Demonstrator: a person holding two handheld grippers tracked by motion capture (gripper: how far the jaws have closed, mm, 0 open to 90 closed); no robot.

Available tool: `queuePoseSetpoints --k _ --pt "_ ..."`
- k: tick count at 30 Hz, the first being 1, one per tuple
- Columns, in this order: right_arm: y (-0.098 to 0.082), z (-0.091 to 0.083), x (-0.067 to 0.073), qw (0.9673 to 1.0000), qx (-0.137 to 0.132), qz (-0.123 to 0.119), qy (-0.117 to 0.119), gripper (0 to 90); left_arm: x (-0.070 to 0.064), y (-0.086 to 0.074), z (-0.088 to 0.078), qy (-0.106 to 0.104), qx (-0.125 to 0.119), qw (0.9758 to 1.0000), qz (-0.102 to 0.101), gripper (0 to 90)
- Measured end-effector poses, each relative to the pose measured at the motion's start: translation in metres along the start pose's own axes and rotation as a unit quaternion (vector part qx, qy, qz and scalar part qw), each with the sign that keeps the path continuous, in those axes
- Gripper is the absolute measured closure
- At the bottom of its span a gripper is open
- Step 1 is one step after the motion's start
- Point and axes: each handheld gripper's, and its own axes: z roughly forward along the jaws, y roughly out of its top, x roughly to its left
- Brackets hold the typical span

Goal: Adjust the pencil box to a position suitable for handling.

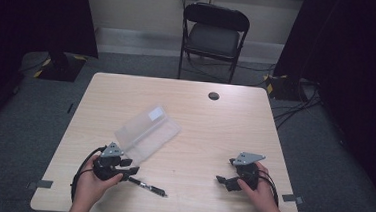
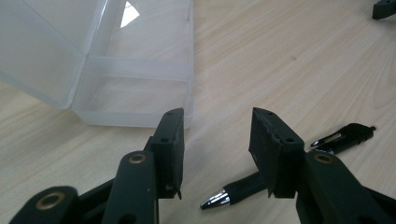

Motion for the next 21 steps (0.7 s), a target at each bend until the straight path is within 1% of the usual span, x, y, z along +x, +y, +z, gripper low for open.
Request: queuePoseSetpoints --k 2,3,6,7,9,10,15,18,19,20,21 --pt "0.0 0.0 0.0 1.0 0.0 0.0 0.0 12.4 -0.001 -0.002 -0.001 0.0 0.0 1.0 0.004 55.8" --pt "0.0 0.0 0.0 1.0 0.001 0.001 0.0 12.4 -0.001 -0.003 -0.001 -0.002 -0.004 1.0 0.001 55.8" --pt "0.0 0.0 0.0 1.0 0.0 0.0 0.0 12.4 -0.003 -0.006 -0.002 -0.002 -0.002 1.0 0.007 55.8" --pt "0.0 0.0 0.0 1.0 0.0 0.0 0.0 12.4 -0.003 -0.008 -0.003 -0.006 -0.004 0.9999 0.01 55.8" --pt "0.0 0.0 0.0 1.0 0.0 0.0 0.0 12.4 -0.004 -0.011 -0.002 -0.006 -0.004 0.9999 0.009 55.8" --pt "0.0 0.0 0.0 1.0 0.0 0.0 0.0 12.4 -0.005 -0.012 -0.002 -0.006 0.0 0.9999 0.01 55.7" --pt "0.0 0.0 0.0 1.0 0.0 0.0 0.0 12.4 -0.004 -0.014 -0.001 -0.003 -0.006 0.9998 0.019 52.5" --pt "0.0 0.0 0.0 1.0 0.0 0.0 0.0 12.4 -0.007 -0.016 -0.002 -0.009 -0.004 0.9997 0.023 52.2" --pt "0.0 0.0 0.0 1.0 0.0 0.0 0.0 12.4 -0.008 -0.017 -0.002 -0.016 -0.007 0.9996 0.023 52.0" --pt "0.0 0.0 0.0 1.0 0.0 0.0 0.0 12.4 -0.008 -0.017 -0.002 -0.016 -0.007 0.9996 0.023 52.0" --pt "0.0 0.0 0.0 1.0 0.0 0.001 0.0 12.4 -0.01 -0.019 0.0 -0.021 -0.004 0.9995 0.024 52.0"
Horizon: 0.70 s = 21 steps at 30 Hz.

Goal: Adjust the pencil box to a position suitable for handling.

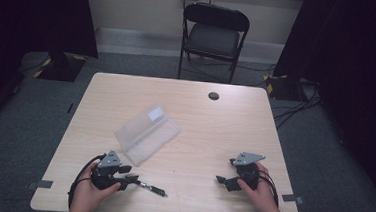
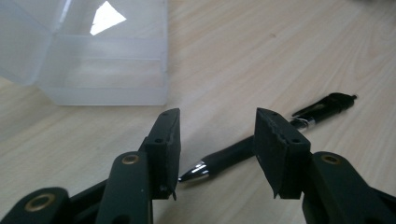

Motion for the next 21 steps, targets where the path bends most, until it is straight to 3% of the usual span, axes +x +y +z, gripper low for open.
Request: queuePoseSetpoints --k 10,16,18,20,21 --pt "0.0 0.0 0.0 1.0 0.0 0.0 0.0 12.4 -0.007 -0.006 0.009 -0.004 0.018 0.9993 0.033 50.2" --pt "0.0 0.0 0.0 1.0 0.0 0.0 0.0 12.4 -0.009 -0.007 0.01 -0.016 0.012 0.9991 0.037 59.8" --pt "0.0 0.0 0.0 1.0 0.001 0.001 0.0 12.4 -0.01 -0.006 0.01 -0.017 0.016 0.9986 0.048 61.7" --pt "0.0 0.0 0.0 1.0 0.0 0.0 0.0 12.4 -0.015 -0.005 0.011 -0.006 0.021 0.9975 0.068 67.0" --pt "0.0 0.0 0.0 1.0 0.0 0.0 0.0 12.4 -0.015 -0.005 0.011 -0.006 0.021 0.9975 0.068 68.0"
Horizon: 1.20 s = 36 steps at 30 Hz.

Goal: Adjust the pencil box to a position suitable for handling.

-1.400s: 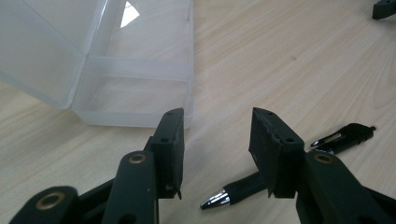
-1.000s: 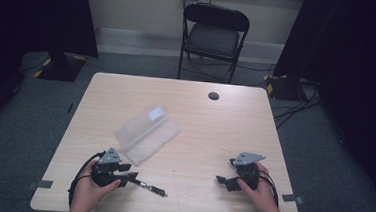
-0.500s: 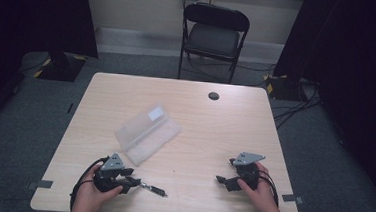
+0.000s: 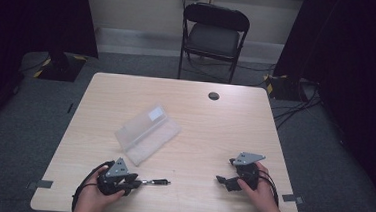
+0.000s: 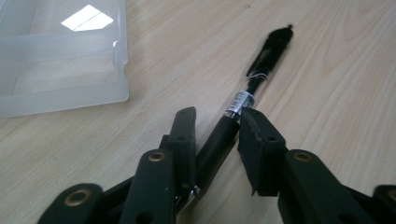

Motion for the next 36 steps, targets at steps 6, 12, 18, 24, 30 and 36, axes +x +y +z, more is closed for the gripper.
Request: queuePoseSetpoints --k 6,12,18,24,30,36 --pt "0.0 0.0 0.0 1.0 0.0 0.001 0.0 12.4 -0.002 0.0065 0.0027 0.0 0.015 0.9997 -0.019 79.8" --pt "0.0001 0.0 -0.0001 1.0 0.0 0.001 0.0 12.4 -0.004 0.0098 0.0046 0.005 0.02 0.9996 -0.02 79.8" --pt "0.0002 0.0001 -0.0001 1.0 0.0 0.001 0.0 12.4 -0.0035 0.0067 0.0058 -0.003 0.004 0.9996 -0.027 73.7" --pt "0.0002 0.0001 -0.0001 1.0 0.001 0.001 0.0 12.4 -0.0055 0.0041 0.0057 0.006 -0.003 1.0 0.0 74.0" --pt "0.0001 0.0001 0.0 1.0 0.001 0.001 0.0 12.4 -0.006 0.0035 0.0055 0.014 -0.004 0.9999 0.005 79.8" --pt "0.0003 0.0004 -0.0003 1.0 -0.001 0.0 0.001 12.3 -0.0065 0.0049 0.0059 0.016 -0.002 0.9998 -0.007 79.9"
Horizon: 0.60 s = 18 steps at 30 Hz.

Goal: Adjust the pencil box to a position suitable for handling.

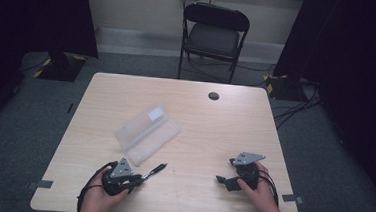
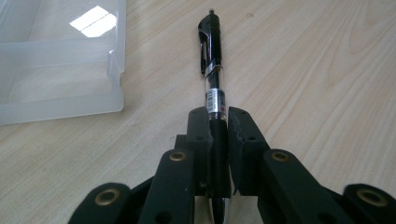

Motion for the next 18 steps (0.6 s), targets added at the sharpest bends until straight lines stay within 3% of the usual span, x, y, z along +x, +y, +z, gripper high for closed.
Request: queuePoseSetpoints --k 8,11,14,16,18 --pt "0.0 0.0 0.0 1.0 0.0 0.0 0.0 12.3 -0.001 0.003 0.001 -0.012 0.006 0.9997 -0.021 80.0" --pt "0.0 0.0 0.0 1.0 0.0 0.0 0.0 12.3 -0.001 0.007 0.001 -0.011 0.009 0.9998 -0.012 80.0" --pt "0.0 0.0 0.0 1.0 0.0 0.0 0.0 12.3 -0.002 0.01 0.001 -0.013 0.0 0.9996 -0.024 80.0" --pt "0.0 0.0 0.0 1.0 0.0 0.0 0.0 12.4 -0.001 0.011 0.0 -0.01 -0.003 0.9997 -0.021 80.0" --pt "0.0 0.0 0.0 1.0 0.0 0.0 0.0 12.4 0.0 0.013 -0.002 -0.012 -0.007 0.9993 -0.034 80.0"
